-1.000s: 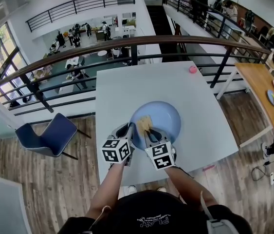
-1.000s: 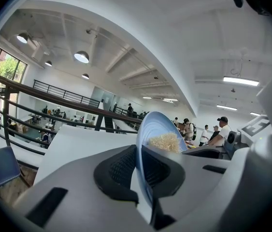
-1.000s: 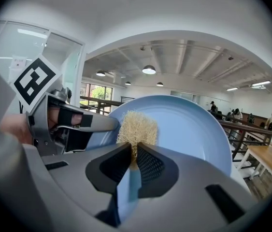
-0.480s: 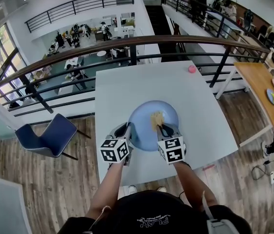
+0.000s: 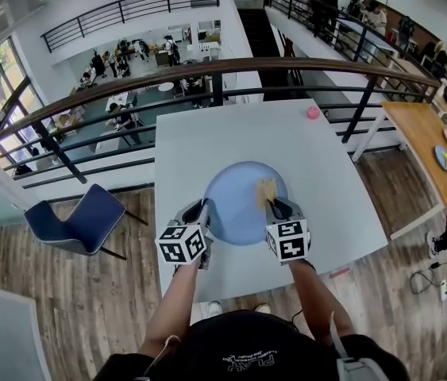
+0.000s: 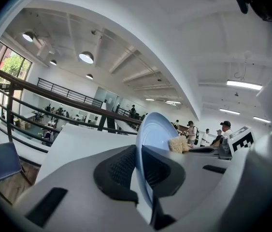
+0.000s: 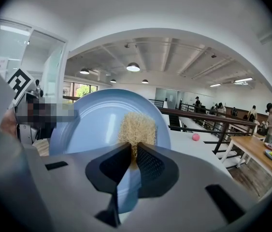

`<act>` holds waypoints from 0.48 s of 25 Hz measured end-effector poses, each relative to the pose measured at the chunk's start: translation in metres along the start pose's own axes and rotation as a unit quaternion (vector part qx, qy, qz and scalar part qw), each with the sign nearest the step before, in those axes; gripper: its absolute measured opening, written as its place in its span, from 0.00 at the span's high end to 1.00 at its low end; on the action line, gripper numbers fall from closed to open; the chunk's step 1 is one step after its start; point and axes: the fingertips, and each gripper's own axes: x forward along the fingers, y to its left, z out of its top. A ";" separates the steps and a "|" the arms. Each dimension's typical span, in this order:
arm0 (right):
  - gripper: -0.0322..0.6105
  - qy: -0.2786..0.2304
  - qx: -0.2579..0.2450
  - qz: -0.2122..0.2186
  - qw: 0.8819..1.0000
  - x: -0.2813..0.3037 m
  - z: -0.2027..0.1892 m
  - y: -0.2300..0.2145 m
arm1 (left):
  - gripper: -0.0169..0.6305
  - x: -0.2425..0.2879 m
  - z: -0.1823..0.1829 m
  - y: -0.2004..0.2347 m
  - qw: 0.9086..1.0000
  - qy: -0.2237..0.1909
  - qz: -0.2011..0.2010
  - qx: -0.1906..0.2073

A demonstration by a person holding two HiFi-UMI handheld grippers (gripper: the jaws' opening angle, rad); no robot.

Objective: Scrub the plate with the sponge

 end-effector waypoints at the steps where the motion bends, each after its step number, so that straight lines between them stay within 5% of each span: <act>1: 0.88 0.000 0.001 -0.002 1.000 -0.001 0.000 -0.002 | 0.93 0.000 0.000 0.001 1.000 0.000 0.002 0.000; 12: 0.88 -0.029 -0.002 0.024 0.999 -0.016 0.019 0.025 | 0.93 -0.003 0.000 0.010 1.000 -0.006 0.016 -0.009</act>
